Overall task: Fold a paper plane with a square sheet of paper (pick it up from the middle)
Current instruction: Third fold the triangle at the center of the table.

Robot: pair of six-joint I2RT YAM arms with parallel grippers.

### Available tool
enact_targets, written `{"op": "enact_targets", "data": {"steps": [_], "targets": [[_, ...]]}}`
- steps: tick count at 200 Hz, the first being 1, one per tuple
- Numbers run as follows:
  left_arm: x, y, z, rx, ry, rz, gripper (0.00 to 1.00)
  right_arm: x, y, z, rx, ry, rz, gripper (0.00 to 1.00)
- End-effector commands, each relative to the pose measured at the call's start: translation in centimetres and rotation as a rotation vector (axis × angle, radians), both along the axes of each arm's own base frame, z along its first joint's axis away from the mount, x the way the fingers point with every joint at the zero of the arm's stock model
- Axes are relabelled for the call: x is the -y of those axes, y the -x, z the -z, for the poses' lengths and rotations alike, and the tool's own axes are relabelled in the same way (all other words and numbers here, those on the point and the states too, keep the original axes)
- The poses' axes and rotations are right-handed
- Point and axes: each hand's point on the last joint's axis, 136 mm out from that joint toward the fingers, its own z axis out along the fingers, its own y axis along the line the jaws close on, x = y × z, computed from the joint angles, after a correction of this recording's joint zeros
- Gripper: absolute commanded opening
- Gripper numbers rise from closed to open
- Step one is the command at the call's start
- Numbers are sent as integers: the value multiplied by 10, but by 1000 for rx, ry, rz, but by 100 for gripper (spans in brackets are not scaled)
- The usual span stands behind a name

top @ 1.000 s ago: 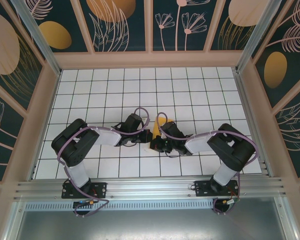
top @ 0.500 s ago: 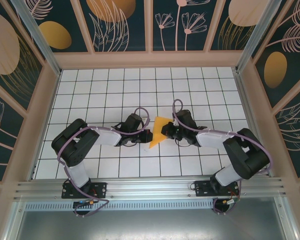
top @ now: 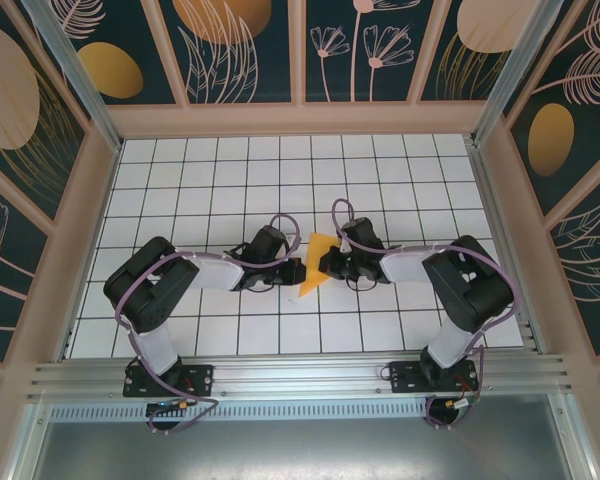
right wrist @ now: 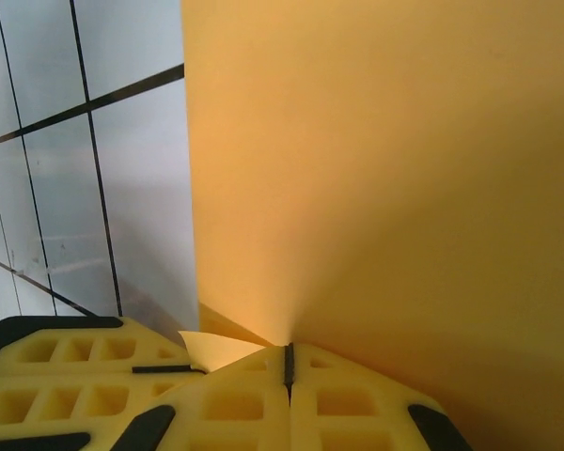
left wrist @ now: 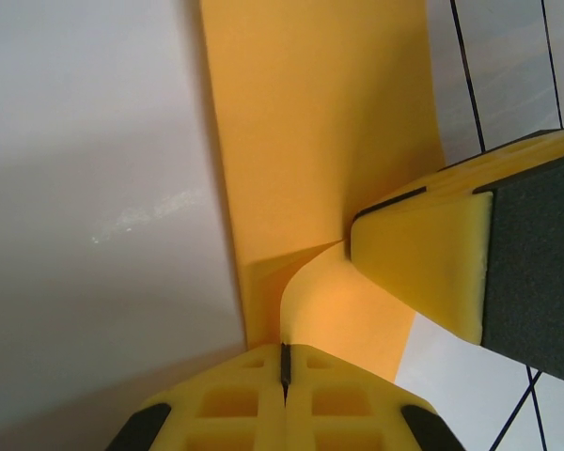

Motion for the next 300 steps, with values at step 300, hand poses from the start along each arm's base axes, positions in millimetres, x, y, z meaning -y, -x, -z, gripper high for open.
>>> {"op": "enact_targets", "data": {"steps": [300], "targets": [[-23, 57, 34, -251, -74, 36, 8, 13, 4, 35, -78, 128, -15, 5]]}}
